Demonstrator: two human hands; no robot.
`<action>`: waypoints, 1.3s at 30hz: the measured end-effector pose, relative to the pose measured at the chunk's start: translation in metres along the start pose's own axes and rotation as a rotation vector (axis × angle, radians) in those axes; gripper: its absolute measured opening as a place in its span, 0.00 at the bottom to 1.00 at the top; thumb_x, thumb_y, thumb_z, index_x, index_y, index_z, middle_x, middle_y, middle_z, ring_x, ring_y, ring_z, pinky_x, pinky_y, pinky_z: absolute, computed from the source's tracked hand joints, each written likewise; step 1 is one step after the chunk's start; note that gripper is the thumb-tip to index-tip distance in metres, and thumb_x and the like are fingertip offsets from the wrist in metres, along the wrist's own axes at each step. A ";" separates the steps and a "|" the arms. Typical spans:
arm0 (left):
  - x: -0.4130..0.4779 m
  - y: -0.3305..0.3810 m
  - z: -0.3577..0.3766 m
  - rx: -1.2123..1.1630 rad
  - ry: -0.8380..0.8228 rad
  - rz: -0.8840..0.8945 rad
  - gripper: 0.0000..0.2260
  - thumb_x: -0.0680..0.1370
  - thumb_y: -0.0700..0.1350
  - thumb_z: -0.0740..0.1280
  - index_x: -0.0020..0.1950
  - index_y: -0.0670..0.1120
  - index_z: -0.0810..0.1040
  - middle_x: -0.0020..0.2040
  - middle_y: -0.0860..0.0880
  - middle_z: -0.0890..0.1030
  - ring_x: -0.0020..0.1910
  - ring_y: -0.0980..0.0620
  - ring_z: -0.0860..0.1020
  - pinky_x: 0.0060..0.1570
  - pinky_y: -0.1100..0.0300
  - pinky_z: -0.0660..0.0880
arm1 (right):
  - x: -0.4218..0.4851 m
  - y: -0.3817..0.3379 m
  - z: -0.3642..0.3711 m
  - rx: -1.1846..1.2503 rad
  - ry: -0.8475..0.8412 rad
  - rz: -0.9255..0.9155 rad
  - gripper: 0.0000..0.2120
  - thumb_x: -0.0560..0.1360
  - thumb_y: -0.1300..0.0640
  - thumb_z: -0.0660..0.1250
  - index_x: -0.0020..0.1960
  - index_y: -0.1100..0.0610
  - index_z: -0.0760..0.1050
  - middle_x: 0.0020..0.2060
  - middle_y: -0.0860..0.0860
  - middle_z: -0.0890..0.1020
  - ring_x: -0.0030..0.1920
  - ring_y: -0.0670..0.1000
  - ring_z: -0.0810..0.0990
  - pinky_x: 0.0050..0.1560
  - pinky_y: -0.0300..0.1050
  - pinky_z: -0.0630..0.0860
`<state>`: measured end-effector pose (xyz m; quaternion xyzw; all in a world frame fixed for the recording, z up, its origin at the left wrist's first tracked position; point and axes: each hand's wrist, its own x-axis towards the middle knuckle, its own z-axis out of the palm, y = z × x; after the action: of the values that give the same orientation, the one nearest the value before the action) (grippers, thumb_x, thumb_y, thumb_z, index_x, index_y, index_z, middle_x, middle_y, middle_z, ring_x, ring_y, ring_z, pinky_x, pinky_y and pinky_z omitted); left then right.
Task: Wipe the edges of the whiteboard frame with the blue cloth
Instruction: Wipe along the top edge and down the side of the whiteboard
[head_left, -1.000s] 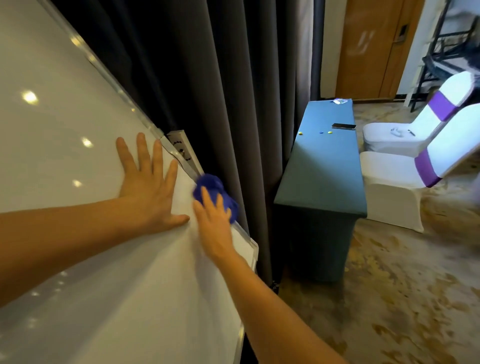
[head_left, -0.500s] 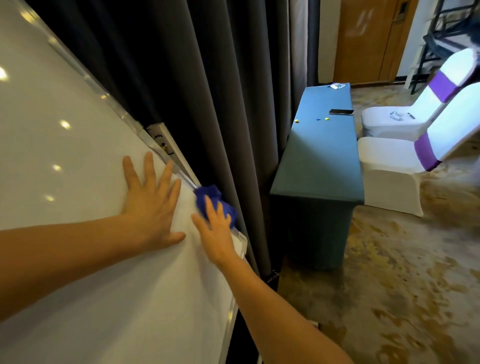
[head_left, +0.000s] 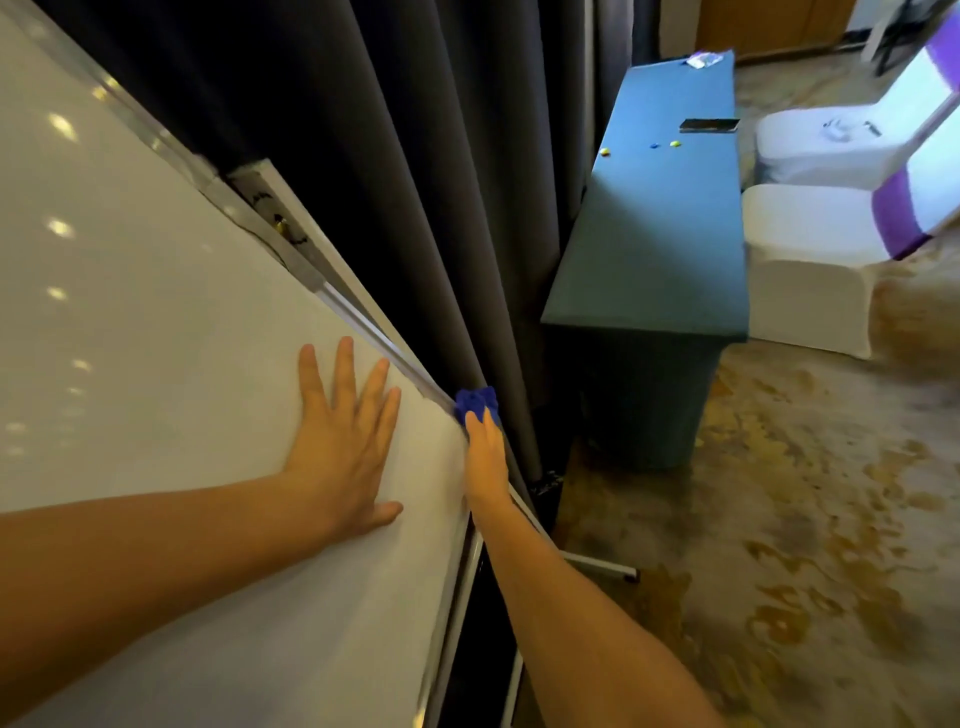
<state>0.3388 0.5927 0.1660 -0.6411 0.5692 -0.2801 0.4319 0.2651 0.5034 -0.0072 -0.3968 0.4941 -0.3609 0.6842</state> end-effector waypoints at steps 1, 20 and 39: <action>0.000 0.003 0.002 -0.003 0.001 0.018 0.54 0.65 0.79 0.45 0.77 0.43 0.34 0.77 0.32 0.35 0.67 0.18 0.29 0.60 0.18 0.35 | -0.001 0.000 -0.001 0.021 -0.006 0.016 0.24 0.82 0.44 0.55 0.76 0.50 0.62 0.69 0.54 0.72 0.67 0.56 0.72 0.69 0.57 0.68; 0.009 0.023 -0.008 0.012 -0.002 0.149 0.52 0.68 0.78 0.48 0.78 0.45 0.36 0.78 0.33 0.36 0.69 0.20 0.31 0.59 0.19 0.31 | -0.063 0.036 -0.033 0.658 0.003 0.370 0.18 0.75 0.46 0.68 0.61 0.54 0.77 0.50 0.55 0.87 0.52 0.56 0.85 0.59 0.58 0.79; 0.035 0.043 -0.020 -0.017 -0.039 0.156 0.53 0.67 0.79 0.47 0.78 0.45 0.34 0.75 0.32 0.31 0.66 0.19 0.28 0.60 0.18 0.32 | -0.080 0.043 -0.066 0.803 -0.114 0.759 0.19 0.79 0.45 0.62 0.63 0.56 0.79 0.58 0.59 0.83 0.59 0.63 0.80 0.60 0.61 0.77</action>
<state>0.3079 0.5551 0.1330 -0.6037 0.6114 -0.2281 0.4579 0.1861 0.5800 -0.0274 0.0823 0.3882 -0.2272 0.8893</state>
